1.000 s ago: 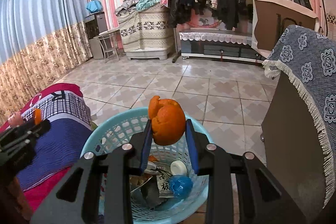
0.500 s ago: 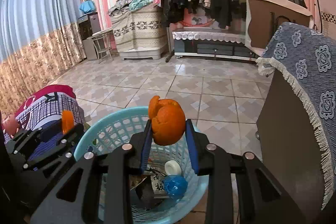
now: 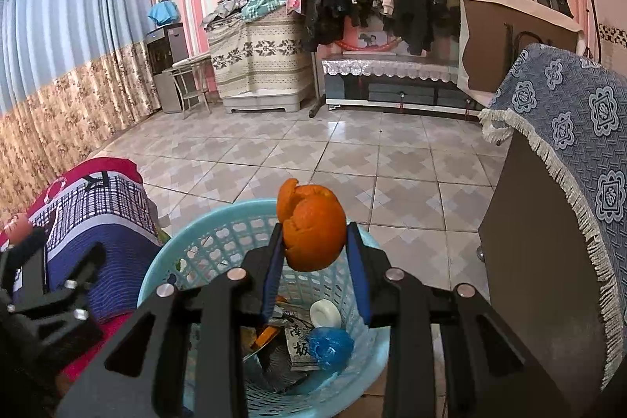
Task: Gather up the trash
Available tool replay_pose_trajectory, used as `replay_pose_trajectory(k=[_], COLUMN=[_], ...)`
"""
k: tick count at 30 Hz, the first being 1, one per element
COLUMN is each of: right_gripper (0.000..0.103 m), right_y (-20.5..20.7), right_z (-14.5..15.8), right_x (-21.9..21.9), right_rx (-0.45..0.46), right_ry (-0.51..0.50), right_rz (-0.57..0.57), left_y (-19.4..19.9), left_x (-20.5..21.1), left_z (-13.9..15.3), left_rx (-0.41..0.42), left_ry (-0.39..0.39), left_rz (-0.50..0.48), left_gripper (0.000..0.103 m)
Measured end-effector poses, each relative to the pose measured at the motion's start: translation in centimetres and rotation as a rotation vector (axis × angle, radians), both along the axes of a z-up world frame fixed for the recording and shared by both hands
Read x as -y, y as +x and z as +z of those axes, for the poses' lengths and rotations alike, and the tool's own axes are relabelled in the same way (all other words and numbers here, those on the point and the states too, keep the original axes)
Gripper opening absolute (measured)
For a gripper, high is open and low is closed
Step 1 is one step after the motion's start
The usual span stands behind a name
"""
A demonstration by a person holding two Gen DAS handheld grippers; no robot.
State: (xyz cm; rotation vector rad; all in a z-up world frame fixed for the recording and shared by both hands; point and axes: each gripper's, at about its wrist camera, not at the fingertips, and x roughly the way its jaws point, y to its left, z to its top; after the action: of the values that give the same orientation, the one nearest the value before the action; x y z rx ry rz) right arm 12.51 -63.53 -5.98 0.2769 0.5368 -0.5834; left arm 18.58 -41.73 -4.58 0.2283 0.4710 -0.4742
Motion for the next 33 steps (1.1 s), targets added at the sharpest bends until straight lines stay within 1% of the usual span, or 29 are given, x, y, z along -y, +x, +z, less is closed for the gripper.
replay_pose_trajectory(k=[3, 5, 9, 13, 15, 16, 17, 19, 21, 22, 24, 26, 30, 33], right_gripper=[0.032, 0.033, 0.034, 0.035, 0.052, 0.073, 0.078, 0.079, 0.083, 0.087, 0.090, 0.097, 0.098, 0.098], right_y=[0.7, 1.3, 2.1, 3.5, 4.0, 4.2, 4.4, 4.7, 5.1, 5.1, 5.0, 4.9, 4.4, 4.0], right_z=[-0.2, -0.5, -1.0, -2.3, -3.1, -3.5, -3.9, -4.4, -4.6, -4.6, -4.3, -3.8, -2.8, -2.4], right_x=[-0.8, -1.4, -2.0, -2.4, -2.5, -2.5, -2.7, -2.8, -2.9, -3.0, -3.4, -3.8, -4.6, -5.2], right_rx=[-0.001, 0.003, 0.021, -0.012, -0.030, -0.036, -0.040, -0.054, -0.077, -0.079, -0.074, -0.065, -0.039, -0.038], right_ry=[-0.016, -0.032, -0.026, -0.014, -0.012, -0.014, -0.023, -0.021, 0.001, -0.002, -0.024, -0.034, -0.055, -0.044], right_rz=[0.005, 0.004, 0.035, 0.061, 0.062, 0.058, 0.047, 0.053, 0.078, 0.085, 0.087, 0.094, 0.099, 0.107], left_y=[0.9, 1.4, 2.4, 3.1, 3.5, 3.6, 3.7, 3.8, 3.7, 3.7, 3.3, 2.8, 1.5, 0.2], left_x=[-2.0, -2.7, -3.4, -4.5, -4.9, -5.1, -5.3, -5.7, -6.1, -6.4, -7.1, -7.9, -10.0, -11.8], left_z=[0.3, 0.0, -0.5, -0.6, -0.7, -0.8, -0.9, -0.9, -0.9, -0.9, -0.9, -0.9, -0.8, -0.4], left_rx=[-0.030, -0.039, -0.045, -0.057, -0.067, -0.069, -0.071, -0.072, -0.073, -0.073, -0.072, -0.067, -0.067, -0.063], left_ry=[-0.048, -0.054, -0.046, -0.066, -0.075, -0.077, -0.079, -0.083, -0.084, -0.086, -0.083, -0.084, -0.088, -0.105], left_rz=[0.040, 0.063, 0.101, 0.132, 0.145, 0.149, 0.156, 0.165, 0.172, 0.177, 0.190, 0.204, 0.242, 0.264], left_gripper=[0.097, 0.097, 0.097, 0.097, 0.097, 0.097, 0.097, 0.097, 0.097, 0.097, 0.097, 0.097, 0.097, 0.097])
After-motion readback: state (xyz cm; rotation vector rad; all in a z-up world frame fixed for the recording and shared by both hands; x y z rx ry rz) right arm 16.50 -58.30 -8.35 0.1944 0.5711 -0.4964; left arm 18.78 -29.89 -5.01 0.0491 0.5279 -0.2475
